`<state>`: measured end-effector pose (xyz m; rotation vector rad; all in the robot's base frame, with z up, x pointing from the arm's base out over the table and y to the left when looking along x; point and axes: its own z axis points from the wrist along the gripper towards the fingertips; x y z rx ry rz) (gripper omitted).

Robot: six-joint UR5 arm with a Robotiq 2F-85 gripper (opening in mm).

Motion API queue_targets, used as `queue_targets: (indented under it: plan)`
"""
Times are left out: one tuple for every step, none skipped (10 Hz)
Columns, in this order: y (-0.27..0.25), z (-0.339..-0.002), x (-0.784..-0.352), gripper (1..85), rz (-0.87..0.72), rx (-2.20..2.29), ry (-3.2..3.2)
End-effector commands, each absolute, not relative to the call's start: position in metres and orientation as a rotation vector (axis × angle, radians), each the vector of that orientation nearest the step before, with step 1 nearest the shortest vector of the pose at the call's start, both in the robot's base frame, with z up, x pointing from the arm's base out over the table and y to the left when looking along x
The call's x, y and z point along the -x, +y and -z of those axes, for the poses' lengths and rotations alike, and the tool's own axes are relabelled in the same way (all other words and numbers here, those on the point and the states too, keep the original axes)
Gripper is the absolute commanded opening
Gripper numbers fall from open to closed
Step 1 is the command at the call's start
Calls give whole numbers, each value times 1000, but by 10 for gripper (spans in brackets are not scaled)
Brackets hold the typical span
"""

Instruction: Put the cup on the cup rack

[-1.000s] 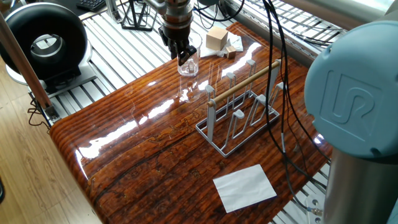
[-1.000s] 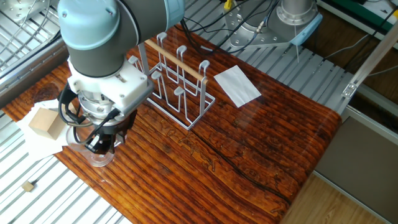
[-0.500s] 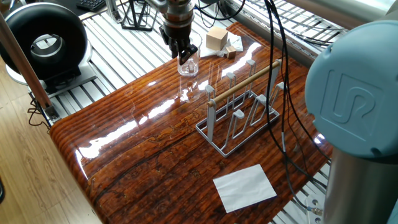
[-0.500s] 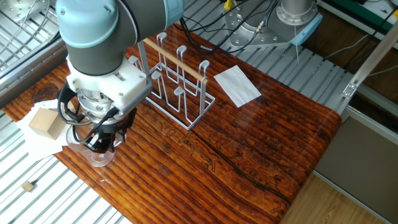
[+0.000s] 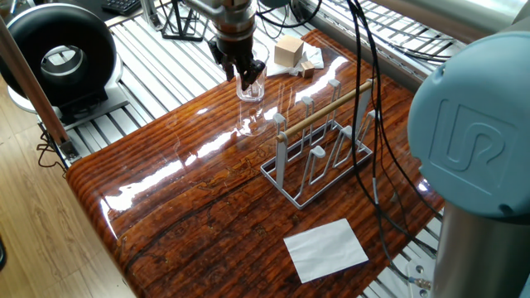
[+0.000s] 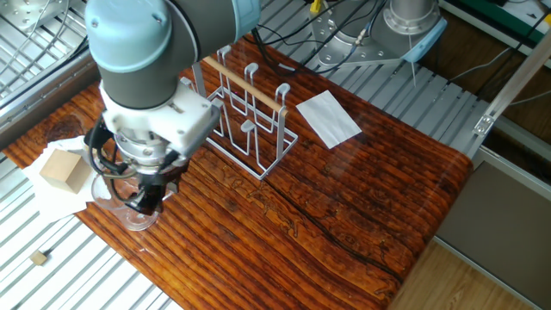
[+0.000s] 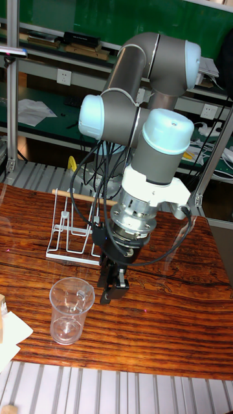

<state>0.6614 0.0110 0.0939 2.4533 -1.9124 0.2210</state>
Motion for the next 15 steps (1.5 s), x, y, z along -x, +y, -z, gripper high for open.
queue_targets:
  plan:
    - [7, -95, -663, 430, -259, -2556, -1734]
    - [4, -93, -662, 413, -261, -2576, -1695]
    - [1, -93, -662, 410, -266, -2592, -1654]
    - [-1, -93, -662, 410, -267, -2612, -1605]
    - [0, -92, -659, 410, -248, -2622, -1585]
    - [-1, -92, -657, 410, -241, -2629, -1571]
    - [0, -91, -656, 410, -233, -2635, -1565]
    - [0, -91, -655, 410, -227, -2641, -1555]
    - [0, -90, -654, 410, -226, -2648, -1543]
    - [0, -89, -654, 410, -221, -2659, -1528]
    - [0, -87, -653, 410, -220, -2669, -1515]
    - [0, -84, -653, 410, -215, -2684, -1502]
    - [0, -82, -652, 410, -212, -2693, -1488]
    - [-1, -81, -651, 410, -218, -2699, -1472]
    - [-3, -79, -649, 410, -219, -2705, -1473]
